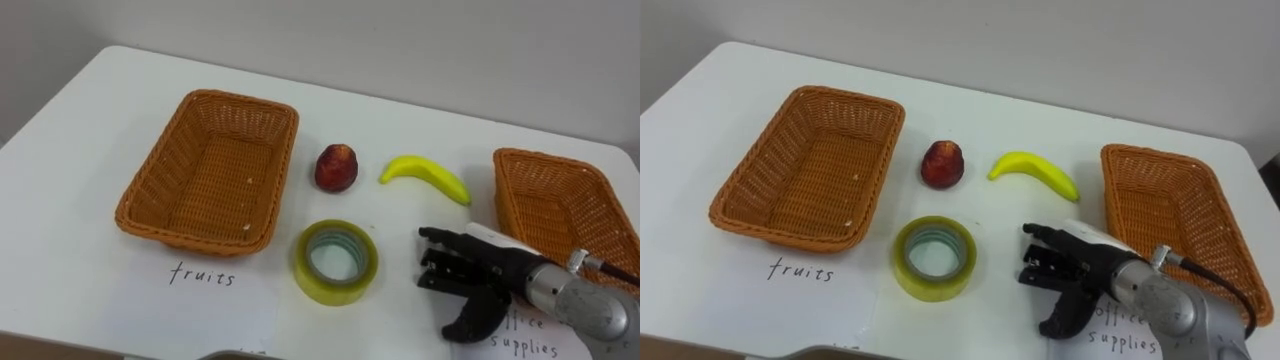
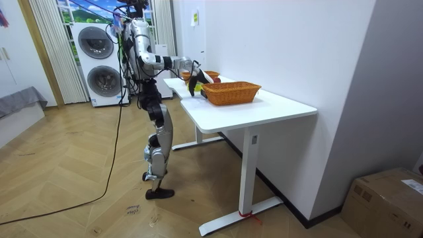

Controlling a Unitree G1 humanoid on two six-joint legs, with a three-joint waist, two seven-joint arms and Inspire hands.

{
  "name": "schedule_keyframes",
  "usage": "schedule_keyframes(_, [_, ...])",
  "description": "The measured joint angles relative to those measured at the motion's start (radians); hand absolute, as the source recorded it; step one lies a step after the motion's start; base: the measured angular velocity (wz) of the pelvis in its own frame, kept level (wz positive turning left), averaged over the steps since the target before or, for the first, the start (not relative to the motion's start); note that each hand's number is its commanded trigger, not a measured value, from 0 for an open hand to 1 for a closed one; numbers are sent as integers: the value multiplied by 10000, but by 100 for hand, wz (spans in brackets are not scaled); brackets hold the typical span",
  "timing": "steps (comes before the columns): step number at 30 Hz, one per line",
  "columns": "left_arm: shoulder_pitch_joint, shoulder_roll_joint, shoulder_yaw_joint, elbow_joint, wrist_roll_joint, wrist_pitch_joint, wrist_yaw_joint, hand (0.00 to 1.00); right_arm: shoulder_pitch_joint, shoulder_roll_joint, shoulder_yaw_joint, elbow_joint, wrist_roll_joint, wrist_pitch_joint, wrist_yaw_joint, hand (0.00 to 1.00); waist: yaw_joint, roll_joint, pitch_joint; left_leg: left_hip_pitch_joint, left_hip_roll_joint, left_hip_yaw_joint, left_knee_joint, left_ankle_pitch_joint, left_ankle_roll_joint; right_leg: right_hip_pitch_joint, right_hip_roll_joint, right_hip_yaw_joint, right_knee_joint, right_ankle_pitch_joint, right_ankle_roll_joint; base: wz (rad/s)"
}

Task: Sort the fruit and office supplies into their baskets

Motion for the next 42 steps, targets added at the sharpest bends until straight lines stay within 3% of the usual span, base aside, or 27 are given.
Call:
schedule_keyframes(6, [-14,1,-6,-5,-121,69,-2,0,-377,0,3,97,-518,275,-212,100,34,10,-6,-3,1,-45,37,1,-1,7,2,-12,-3,1,0,0])
schedule_keyframes(27, [-74,0,-13,46,-173,203,14,0,-380,7,16,304,-627,626,-180,100,-21,132,-57,0,7,-80,137,-8,10,98,12,-15,-4,88,-13,0])
schedule_keyframes(42, [-286,3,-223,108,-292,178,473,0,-376,35,4,-593,-84,621,-320,100,-112,161,-73,-146,10,2,162,4,24,-78,90,294,-182,158,-6,-2])
